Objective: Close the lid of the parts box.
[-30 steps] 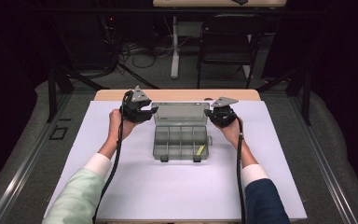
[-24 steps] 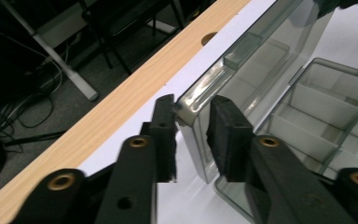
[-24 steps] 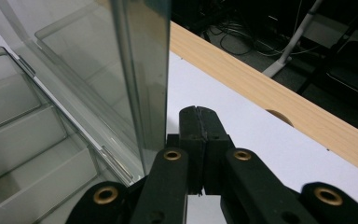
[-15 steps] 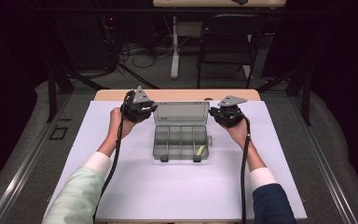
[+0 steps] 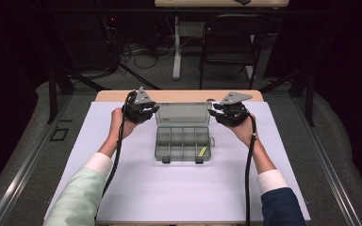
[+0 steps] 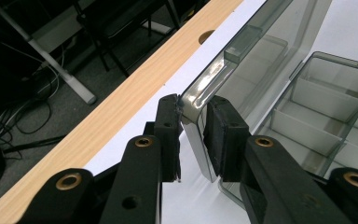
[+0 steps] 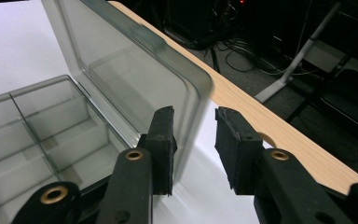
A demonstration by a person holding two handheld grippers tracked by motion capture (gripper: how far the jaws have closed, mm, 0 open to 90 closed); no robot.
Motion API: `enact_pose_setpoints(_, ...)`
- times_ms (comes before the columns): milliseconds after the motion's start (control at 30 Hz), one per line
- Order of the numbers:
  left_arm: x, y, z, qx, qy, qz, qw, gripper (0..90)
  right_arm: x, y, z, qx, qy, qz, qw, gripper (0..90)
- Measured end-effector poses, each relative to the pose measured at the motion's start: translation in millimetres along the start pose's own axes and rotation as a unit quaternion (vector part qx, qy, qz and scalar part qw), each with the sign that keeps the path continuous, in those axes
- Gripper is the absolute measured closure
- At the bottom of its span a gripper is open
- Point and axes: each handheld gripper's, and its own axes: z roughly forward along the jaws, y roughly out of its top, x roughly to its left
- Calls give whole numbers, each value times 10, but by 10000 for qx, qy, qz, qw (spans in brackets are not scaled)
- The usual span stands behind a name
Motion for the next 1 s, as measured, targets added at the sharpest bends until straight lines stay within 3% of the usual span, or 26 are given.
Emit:
enact_pose_setpoints(167, 11, 1, 5, -1, -22, -3, 10000, 745, -1, 116, 69, -67, -42, 71, 9999, 719)
enact_pose_setpoints(333, 10, -7, -7, -32, -110, -110, 9999, 745, 17, 109, 58, -66, -65, 81, 9999, 749)
enact_pose_setpoints(467, -11, -22, -33, -47, -173, -172, 9997, 744, 62, 88, 14, -57, -49, -24, 10000, 753)
enact_pose_setpoints(833, -132, -81, -119, -88, -202, -107, 9997, 724, 187, 33, -87, -22, -68, -274, 9996, 748)
enact_pose_setpoints(900, -134, -81, -130, -50, -257, -110, 9996, 664, 201, 21, -97, -39, -80, -295, 9995, 747)
enact_pose_setpoints(1000, -126, -48, -197, -145, -327, -187, 9992, 432, 209, 15, -105, -33, -74, -331, 9994, 746)
